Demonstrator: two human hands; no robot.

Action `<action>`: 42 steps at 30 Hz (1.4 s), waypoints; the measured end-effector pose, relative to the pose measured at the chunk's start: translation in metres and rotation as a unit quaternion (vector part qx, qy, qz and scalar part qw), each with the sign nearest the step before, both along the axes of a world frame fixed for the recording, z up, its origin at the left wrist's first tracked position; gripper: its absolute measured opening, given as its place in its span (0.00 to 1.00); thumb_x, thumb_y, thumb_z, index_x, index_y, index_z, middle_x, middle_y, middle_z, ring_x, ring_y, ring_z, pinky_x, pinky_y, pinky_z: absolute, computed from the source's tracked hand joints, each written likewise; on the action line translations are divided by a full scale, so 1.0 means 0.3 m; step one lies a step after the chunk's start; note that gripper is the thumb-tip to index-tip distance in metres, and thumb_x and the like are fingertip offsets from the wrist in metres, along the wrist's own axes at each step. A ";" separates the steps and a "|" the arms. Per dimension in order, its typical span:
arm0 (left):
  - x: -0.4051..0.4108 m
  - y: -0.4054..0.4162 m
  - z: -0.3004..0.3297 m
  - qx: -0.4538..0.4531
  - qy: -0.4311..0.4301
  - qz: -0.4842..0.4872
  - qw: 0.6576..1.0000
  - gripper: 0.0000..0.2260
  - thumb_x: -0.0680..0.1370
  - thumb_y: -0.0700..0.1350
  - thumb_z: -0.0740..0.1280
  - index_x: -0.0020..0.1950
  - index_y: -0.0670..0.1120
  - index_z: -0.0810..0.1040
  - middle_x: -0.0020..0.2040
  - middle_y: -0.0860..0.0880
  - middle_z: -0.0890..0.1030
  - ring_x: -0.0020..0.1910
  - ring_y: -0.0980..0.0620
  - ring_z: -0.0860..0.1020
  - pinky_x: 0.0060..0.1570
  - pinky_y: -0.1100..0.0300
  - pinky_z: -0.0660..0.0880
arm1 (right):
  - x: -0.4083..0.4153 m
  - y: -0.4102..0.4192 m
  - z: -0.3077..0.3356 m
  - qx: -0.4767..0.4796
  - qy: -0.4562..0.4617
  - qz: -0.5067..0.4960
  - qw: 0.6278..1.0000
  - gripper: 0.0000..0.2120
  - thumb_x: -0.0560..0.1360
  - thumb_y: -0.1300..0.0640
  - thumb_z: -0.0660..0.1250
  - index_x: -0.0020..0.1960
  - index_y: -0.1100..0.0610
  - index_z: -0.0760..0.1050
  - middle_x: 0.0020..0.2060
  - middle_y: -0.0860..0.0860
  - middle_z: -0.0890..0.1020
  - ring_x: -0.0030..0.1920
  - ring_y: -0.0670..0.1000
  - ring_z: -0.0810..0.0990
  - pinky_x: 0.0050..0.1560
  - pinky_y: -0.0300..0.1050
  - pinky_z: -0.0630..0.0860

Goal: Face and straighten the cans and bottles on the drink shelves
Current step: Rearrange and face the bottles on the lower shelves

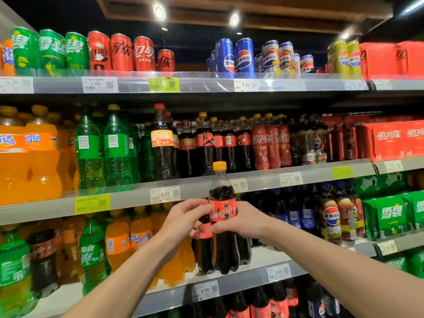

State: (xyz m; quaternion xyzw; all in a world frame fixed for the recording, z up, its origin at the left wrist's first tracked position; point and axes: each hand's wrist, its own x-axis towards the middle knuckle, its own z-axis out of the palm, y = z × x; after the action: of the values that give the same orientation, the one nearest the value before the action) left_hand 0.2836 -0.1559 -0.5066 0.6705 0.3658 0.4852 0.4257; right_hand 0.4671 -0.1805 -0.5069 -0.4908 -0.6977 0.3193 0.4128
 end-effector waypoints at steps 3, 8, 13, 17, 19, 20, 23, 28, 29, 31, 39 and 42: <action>0.022 0.015 -0.003 0.005 0.023 0.013 1.000 0.11 0.77 0.49 0.72 0.59 0.50 0.81 0.49 0.46 0.85 0.34 0.52 0.79 0.31 0.61 0.76 | 0.015 0.012 -0.014 0.024 0.044 -0.036 0.998 0.18 0.66 0.53 0.82 0.53 0.50 0.82 0.43 0.46 0.87 0.44 0.42 0.84 0.45 0.37 0.76; 0.073 0.026 0.078 0.055 0.009 0.021 0.998 0.06 0.79 0.47 0.70 0.54 0.50 0.82 0.42 0.51 0.84 0.33 0.56 0.78 0.33 0.60 0.75 | 0.035 0.020 0.042 0.083 0.173 -0.062 0.979 0.15 0.69 0.57 0.80 0.54 0.52 0.82 0.44 0.49 0.88 0.42 0.45 0.86 0.39 0.35 0.76; 0.127 0.051 0.239 0.163 -0.003 0.053 0.985 0.06 0.79 0.46 0.68 0.48 0.53 0.85 0.41 0.56 0.85 0.38 0.65 0.80 0.37 0.70 0.74 | 0.060 0.068 0.188 0.160 0.239 -0.103 0.952 0.12 0.70 0.54 0.80 0.49 0.56 0.80 0.35 0.50 0.83 0.29 0.46 0.78 0.30 0.41 0.73; 0.158 0.100 0.355 0.230 0.032 0.072 0.970 0.08 0.80 0.47 0.66 0.54 0.52 0.85 0.50 0.57 0.84 0.49 0.62 0.81 0.48 0.65 0.77 | 0.076 0.133 0.288 0.207 0.284 -0.167 0.921 0.22 0.68 0.50 0.81 0.56 0.56 0.78 0.44 0.49 0.86 0.38 0.45 0.85 0.34 0.38 0.78; 0.171 0.142 0.387 0.236 0.068 0.075 0.967 0.10 0.81 0.47 0.65 0.57 0.53 0.84 0.53 0.58 0.83 0.52 0.63 0.79 0.50 0.67 0.74 | 0.083 0.193 0.312 0.213 0.308 -0.201 0.905 0.30 0.64 0.46 0.83 0.61 0.53 0.77 0.49 0.47 0.86 0.48 0.45 0.86 0.37 0.34 0.79; 0.178 0.172 0.396 0.232 0.091 0.077 0.965 0.11 0.81 0.46 0.64 0.60 0.52 0.83 0.55 0.58 0.82 0.55 0.62 0.78 0.52 0.67 0.73 | 0.083 0.226 0.319 0.207 0.312 -0.223 0.900 0.36 0.61 0.42 0.83 0.64 0.52 0.75 0.51 0.47 0.85 0.51 0.46 0.85 0.39 0.35 0.81; 0.192 0.254 0.395 0.188 0.141 0.065 0.970 0.14 0.81 0.45 0.64 0.66 0.50 0.80 0.62 0.55 0.80 0.62 0.57 0.76 0.57 0.64 0.69 | 0.090 0.313 0.329 0.173 0.297 -0.286 0.895 0.44 0.57 0.37 0.82 0.66 0.50 0.70 0.53 0.46 0.82 0.55 0.49 0.82 0.55 0.52 0.82; 0.210 0.361 0.407 0.130 0.158 0.054 0.977 0.15 0.81 0.42 0.63 0.67 0.46 0.78 0.61 0.50 0.80 0.57 0.53 0.77 0.62 0.55 0.74 | 0.118 0.439 0.377 0.130 0.194 -0.342 0.910 0.30 0.65 0.45 0.81 0.58 0.56 0.71 0.49 0.52 0.82 0.45 0.52 0.82 0.40 0.48 0.79; 0.213 0.391 0.409 0.127 0.160 0.052 0.978 0.14 0.81 0.42 0.62 0.66 0.47 0.79 0.56 0.50 0.81 0.51 0.53 0.78 0.57 0.57 0.75 | 0.118 0.481 0.394 0.129 0.160 -0.356 0.912 0.28 0.66 0.46 0.80 0.57 0.58 0.71 0.47 0.52 0.82 0.43 0.51 0.81 0.35 0.44 0.75; 0.228 0.420 0.406 0.118 0.166 0.050 0.978 0.11 0.81 0.41 0.61 0.60 0.49 0.79 0.45 0.50 0.81 0.40 0.54 0.76 0.45 0.60 0.74 | 0.122 0.518 0.419 0.123 0.096 -0.376 0.913 0.25 0.67 0.45 0.79 0.52 0.59 0.72 0.42 0.51 0.80 0.36 0.49 0.78 0.28 0.42 0.68; 0.270 0.519 0.387 0.105 0.165 0.071 0.978 0.09 0.81 0.43 0.60 0.58 0.50 0.77 0.46 0.47 0.83 0.46 0.47 0.84 0.51 0.48 0.81 | 0.121 0.644 0.442 0.155 -0.021 -0.336 0.929 0.15 0.71 0.49 0.76 0.36 0.56 0.75 0.31 0.49 0.79 0.32 0.49 0.77 0.31 0.42 0.72; 0.282 0.542 0.395 0.112 0.175 0.076 0.975 0.08 0.81 0.42 0.59 0.47 0.52 0.76 0.47 0.46 0.83 0.45 0.47 0.85 0.49 0.48 0.83 | 0.120 0.671 0.456 0.157 -0.062 -0.327 0.930 0.18 0.70 0.44 0.74 0.45 0.58 0.77 0.40 0.52 0.82 0.40 0.53 0.82 0.37 0.45 0.77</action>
State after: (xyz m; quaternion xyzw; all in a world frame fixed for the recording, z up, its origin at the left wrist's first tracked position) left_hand 0.3681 0.0068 -0.3881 0.7586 0.4278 0.4294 0.2390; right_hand 0.5030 0.0207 -0.3701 -0.6391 -0.5643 0.0217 0.5221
